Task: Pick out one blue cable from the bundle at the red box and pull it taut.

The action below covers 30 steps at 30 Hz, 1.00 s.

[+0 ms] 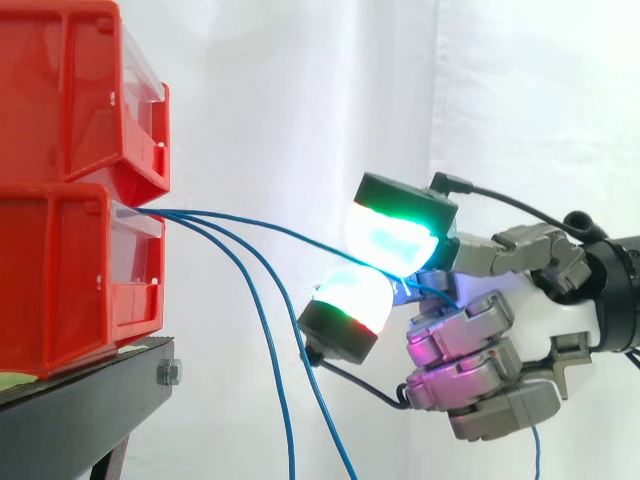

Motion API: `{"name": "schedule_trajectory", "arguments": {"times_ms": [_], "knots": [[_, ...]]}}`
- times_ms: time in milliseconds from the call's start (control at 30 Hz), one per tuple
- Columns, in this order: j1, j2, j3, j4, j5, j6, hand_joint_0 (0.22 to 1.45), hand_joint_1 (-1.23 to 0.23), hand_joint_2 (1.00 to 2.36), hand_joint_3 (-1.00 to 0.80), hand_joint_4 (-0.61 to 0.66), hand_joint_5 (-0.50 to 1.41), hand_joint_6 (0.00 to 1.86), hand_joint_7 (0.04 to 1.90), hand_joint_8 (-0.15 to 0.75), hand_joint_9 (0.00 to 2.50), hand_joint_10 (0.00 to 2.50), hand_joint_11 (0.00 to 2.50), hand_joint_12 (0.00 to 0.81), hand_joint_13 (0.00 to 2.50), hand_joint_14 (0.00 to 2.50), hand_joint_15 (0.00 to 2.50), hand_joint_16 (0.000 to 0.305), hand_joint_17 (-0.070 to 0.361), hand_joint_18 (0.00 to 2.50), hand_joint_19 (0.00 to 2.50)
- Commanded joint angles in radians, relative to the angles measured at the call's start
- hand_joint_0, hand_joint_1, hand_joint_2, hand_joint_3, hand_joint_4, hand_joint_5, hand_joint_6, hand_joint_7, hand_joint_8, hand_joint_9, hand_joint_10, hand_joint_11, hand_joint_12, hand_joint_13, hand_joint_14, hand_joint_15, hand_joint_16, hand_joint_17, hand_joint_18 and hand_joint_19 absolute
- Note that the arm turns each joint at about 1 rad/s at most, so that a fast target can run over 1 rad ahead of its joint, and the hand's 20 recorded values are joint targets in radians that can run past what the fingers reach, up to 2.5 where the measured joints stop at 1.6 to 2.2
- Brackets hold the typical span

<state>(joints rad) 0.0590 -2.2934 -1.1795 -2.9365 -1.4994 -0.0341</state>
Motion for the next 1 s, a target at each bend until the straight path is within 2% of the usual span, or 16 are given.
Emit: {"name": "schedule_trajectory", "arguments": {"times_ms": [0, 267, 400, 467, 700, 767, 867, 967], "knots": [[0.002, 0.003, 0.000, -0.013, 0.002, -0.001, 0.76, -0.71, 1.02, -0.30, -0.14, -0.21, 0.95, 1.08, 0.296, 1.16, 2.50, 1.53, 0.375, 0.81, 2.50, 1.52, 0.042, 0.094, 1.41, 2.20], [0.002, 0.003, 0.000, -0.023, -0.002, -0.006, 0.76, -0.71, 1.02, -0.30, -0.14, -0.21, 0.95, 1.08, 0.289, 1.16, 2.50, 1.55, 0.372, 0.81, 2.50, 1.52, 0.043, 0.096, 1.41, 2.20], [0.002, 0.002, 0.000, -0.006, -0.004, -0.006, 0.76, -0.71, 1.02, -0.30, -0.14, -0.21, 0.95, 1.08, 0.290, 1.16, 2.50, 1.54, 0.371, 0.81, 2.50, 1.52, 0.042, 0.095, 1.41, 2.18], [0.002, 0.002, 0.000, 0.033, -0.001, -0.007, 0.76, -0.71, 1.02, -0.30, -0.14, -0.20, 0.95, 1.09, 0.289, 1.16, 2.50, 1.55, 0.371, 0.81, 2.50, 1.52, 0.042, 0.094, 1.41, 2.19], [0.002, 0.003, -0.002, 0.031, 0.001, -0.006, 0.76, -0.72, 1.02, -0.30, -0.14, -0.20, 0.95, 1.09, 0.288, 1.16, 2.50, 1.55, 0.372, 0.81, 2.50, 1.53, 0.042, 0.095, 1.41, 2.19], [0.004, 0.003, -0.002, 0.005, -0.002, -0.024, 0.76, -0.72, 1.02, -0.30, -0.14, -0.20, 0.95, 1.09, 0.296, 1.17, 2.50, 1.55, 0.371, 0.82, 2.50, 1.50, 0.042, 0.095, 1.40, 2.19], [-0.002, 0.006, 0.000, -0.087, -0.004, -0.066, 0.76, -0.72, 1.02, -0.30, -0.14, -0.20, 0.95, 1.09, 0.296, 1.17, 2.50, 1.54, 0.371, 0.82, 2.50, 1.53, 0.042, 0.095, 1.40, 2.19], [-0.005, 0.017, 0.000, -0.130, -0.005, -0.073, 0.76, -0.72, 1.02, -0.30, -0.15, -0.20, 0.95, 1.09, 0.291, 1.16, 2.50, 1.55, 0.370, 0.82, 2.50, 1.51, 0.042, 0.095, 1.39, 2.21]]}}
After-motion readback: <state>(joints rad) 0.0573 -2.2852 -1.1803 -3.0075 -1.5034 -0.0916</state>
